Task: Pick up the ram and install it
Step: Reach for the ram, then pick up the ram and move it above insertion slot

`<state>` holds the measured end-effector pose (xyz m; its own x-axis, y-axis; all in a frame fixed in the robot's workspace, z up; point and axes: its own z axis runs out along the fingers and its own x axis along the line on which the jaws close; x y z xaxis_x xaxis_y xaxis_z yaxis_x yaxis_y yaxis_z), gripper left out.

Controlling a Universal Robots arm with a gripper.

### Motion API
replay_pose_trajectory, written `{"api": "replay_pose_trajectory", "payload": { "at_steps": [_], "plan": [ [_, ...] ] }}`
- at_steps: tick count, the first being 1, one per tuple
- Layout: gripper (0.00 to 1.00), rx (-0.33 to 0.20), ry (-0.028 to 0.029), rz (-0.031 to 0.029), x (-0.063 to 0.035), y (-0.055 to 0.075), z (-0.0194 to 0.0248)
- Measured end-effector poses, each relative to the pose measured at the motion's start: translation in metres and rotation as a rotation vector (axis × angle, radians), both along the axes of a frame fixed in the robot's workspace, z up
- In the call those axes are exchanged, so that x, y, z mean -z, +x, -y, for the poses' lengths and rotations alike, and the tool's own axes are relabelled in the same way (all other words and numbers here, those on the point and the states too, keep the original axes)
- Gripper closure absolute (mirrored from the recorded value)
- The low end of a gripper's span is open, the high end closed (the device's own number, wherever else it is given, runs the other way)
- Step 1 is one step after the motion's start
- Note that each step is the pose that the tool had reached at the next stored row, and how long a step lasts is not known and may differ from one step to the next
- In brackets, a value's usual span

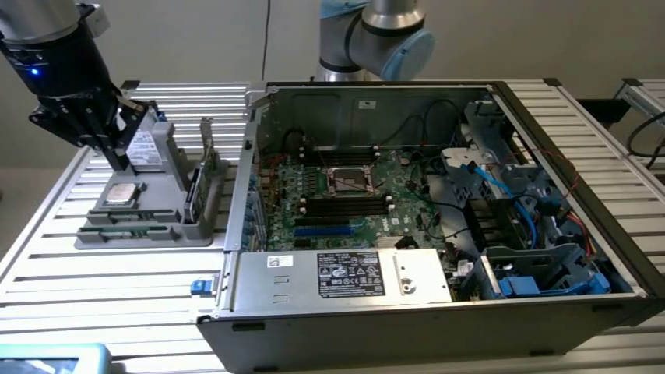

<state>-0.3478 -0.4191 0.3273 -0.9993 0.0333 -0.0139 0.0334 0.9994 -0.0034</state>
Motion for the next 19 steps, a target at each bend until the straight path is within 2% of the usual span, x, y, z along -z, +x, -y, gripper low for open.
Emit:
{"api": "replay_pose_trajectory", "payload": {
  "at_steps": [4,8,9,14,19],
  "plan": [
    [0.89,-0.007,-0.003,-0.0006,0.0038,-0.001,-0.0066],
    [0.89,-0.015,-0.0105,-0.0006,0.0073,-0.003,-0.0136],
    [0.89,-0.016,-0.0135,-0.0005,0.0075,-0.003,-0.0139],
    [0.89,-0.016,-0.0138,-0.0007,0.0074,-0.003,-0.0139],
    [0.89,-0.099,-0.014,-0.0001,0.0077,-0.003,-0.0141]
  ]
}}
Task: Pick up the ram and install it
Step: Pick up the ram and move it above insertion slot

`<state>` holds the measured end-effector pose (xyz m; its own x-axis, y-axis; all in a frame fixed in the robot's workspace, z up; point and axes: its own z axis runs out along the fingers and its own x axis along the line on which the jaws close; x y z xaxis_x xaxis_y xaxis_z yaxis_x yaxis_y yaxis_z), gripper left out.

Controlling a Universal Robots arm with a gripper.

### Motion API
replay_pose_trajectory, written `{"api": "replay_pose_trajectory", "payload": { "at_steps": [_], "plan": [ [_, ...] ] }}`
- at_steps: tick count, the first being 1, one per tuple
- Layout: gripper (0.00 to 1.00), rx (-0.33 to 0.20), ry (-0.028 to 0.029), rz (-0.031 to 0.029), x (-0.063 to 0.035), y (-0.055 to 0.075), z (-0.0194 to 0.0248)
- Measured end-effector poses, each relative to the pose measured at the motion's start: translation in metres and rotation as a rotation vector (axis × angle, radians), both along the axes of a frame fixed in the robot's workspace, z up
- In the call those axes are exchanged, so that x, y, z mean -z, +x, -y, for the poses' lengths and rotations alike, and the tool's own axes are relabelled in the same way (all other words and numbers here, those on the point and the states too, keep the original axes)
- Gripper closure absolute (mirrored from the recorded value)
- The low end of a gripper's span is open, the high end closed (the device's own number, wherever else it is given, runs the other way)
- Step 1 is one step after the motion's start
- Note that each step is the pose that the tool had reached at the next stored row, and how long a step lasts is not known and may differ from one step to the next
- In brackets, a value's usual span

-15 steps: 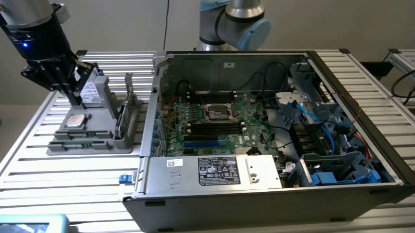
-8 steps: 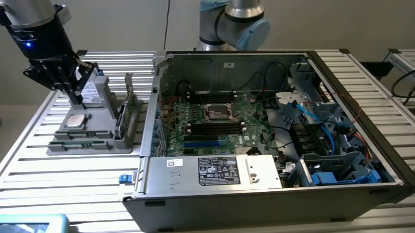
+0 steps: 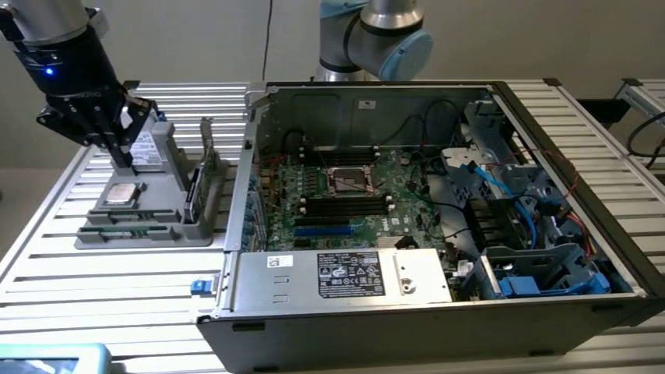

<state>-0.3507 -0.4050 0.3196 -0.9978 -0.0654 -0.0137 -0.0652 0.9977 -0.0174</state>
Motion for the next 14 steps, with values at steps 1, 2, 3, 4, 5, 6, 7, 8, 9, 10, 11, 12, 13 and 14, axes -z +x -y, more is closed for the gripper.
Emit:
{"api": "replay_pose_trajectory", "payload": {
  "at_steps": [1,2,3,4,5,6,7,8,9,10,11,12,13,14],
  "plan": [
    [0.89,-0.018,0.0,0.0,0.0,0.0,0.0],
    [0.89,-0.036,-0.0001,0.0,0.0001,0.0,0.0],
    [0.89,-0.054,-0.0001,0.0,0.0001,0.0,0.0],
    [0.89,-0.072,0.0,0.0,0.0002,0.0,0.0],
    [0.89,-0.09,-0.0001,0.0,0.0002,0.0,0.0],
    [0.89,-0.109,0.0,0.0,0.0003,0.0,0.0],
    [0.89,-0.127,0.0,0.0,0.0003,0.0,0.0],
    [0.89,-0.145,0.0,0.0,0.0003,0.0,0.0],
    [0.89,-0.161,0.0002,0.0,0.0003,0.0,0.0],
    [0.89,-0.176,0.0002,0.0001,0.0003,0.0,0.0],
    [0.89,-0.194,0.0002,0.0,0.0004,0.0,0.0],
    [0.89,-0.212,0.0003,0.0,0.0004,0.0,0.0],
    [0.89,-0.231,0.0002,0.0,0.0004,0.0,0.0],
    [0.89,-0.249,0.0002,0.0,0.0005,0.0,0.0]
  ]
}}
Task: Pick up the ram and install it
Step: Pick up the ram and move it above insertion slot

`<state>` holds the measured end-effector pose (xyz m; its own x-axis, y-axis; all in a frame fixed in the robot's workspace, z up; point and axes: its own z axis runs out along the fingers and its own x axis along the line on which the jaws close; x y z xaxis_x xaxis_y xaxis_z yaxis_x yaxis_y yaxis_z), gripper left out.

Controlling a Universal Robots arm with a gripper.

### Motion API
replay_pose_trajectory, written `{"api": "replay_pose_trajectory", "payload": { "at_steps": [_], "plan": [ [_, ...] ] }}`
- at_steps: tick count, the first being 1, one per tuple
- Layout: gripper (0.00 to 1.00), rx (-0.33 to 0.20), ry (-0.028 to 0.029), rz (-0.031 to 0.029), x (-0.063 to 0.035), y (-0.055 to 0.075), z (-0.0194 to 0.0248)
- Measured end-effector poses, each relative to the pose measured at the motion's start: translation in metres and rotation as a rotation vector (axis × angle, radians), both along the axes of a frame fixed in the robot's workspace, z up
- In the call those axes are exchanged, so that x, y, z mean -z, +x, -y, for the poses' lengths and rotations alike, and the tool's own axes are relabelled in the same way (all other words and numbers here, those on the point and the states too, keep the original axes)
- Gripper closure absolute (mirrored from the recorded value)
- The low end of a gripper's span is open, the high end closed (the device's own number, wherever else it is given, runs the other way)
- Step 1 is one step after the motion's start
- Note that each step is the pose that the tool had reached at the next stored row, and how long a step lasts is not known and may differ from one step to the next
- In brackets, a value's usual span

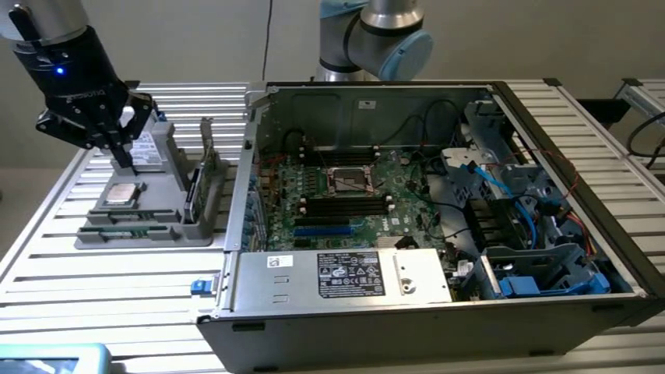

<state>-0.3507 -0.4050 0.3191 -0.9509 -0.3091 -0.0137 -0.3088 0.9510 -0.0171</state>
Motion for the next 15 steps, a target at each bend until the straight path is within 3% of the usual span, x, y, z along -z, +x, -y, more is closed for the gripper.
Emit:
{"api": "replay_pose_trajectory", "payload": {
  "at_steps": [4,11,15],
  "plan": [
    [0.89,-0.072,0.0006,0.0,0.0005,0.0,0.0],
    [0.89,-0.2,0.0102,0.0004,0.0016,0.0,0.0],
    [0.89,-0.272,0.013,0.0002,0.0018,0.0,0.0]
  ]
}}
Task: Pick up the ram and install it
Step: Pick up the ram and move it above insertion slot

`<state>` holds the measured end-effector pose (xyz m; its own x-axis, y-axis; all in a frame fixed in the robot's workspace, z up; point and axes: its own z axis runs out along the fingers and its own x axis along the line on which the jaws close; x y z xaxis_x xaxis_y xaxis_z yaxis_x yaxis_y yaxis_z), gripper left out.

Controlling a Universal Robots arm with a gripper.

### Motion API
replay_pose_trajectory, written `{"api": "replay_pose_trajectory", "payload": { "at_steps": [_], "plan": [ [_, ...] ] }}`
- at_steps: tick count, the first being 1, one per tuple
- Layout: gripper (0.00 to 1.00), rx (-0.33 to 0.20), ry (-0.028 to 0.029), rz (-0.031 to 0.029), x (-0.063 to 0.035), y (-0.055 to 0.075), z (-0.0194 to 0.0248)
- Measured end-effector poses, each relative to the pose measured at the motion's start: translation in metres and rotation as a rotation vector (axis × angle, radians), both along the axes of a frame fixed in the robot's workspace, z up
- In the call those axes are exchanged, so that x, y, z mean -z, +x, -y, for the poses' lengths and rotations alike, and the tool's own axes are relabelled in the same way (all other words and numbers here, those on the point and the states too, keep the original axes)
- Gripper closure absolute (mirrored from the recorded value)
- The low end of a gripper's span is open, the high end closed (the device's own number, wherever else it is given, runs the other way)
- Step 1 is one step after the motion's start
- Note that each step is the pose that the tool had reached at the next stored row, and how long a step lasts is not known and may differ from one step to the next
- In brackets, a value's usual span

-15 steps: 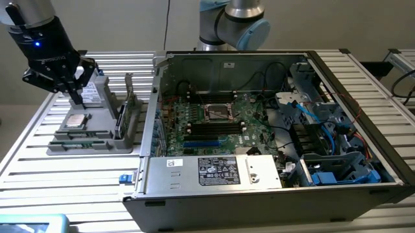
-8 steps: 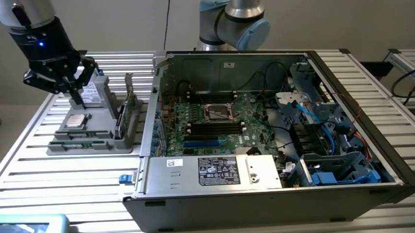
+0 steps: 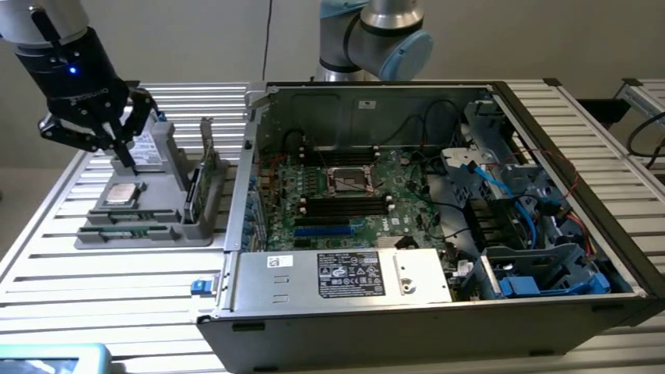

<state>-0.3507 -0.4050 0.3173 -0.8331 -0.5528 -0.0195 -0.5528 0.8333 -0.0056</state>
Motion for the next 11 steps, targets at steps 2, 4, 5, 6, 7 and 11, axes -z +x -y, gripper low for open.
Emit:
{"api": "replay_pose_trajectory", "payload": {
  "at_steps": [2,4,5,6,7,11],
  "plan": [
    [0.89,-0.038,0.0002,0.0001,0.0,0.0,0.0],
    [0.89,-0.074,0.0002,0.0001,0.0,0.0,0.0],
    [0.89,-0.092,0.0002,0.0,0.0,0.0,0.0],
    [0.89,-0.11,0.0003,0.0,0.0,0.0,0.0],
    [0.89,-0.129,0.0002,0.0001,0.0,0.0,0.0],
    [0.89,-0.202,0.0002,0.0009,0.0,0.0,0.0]
  ]
}}
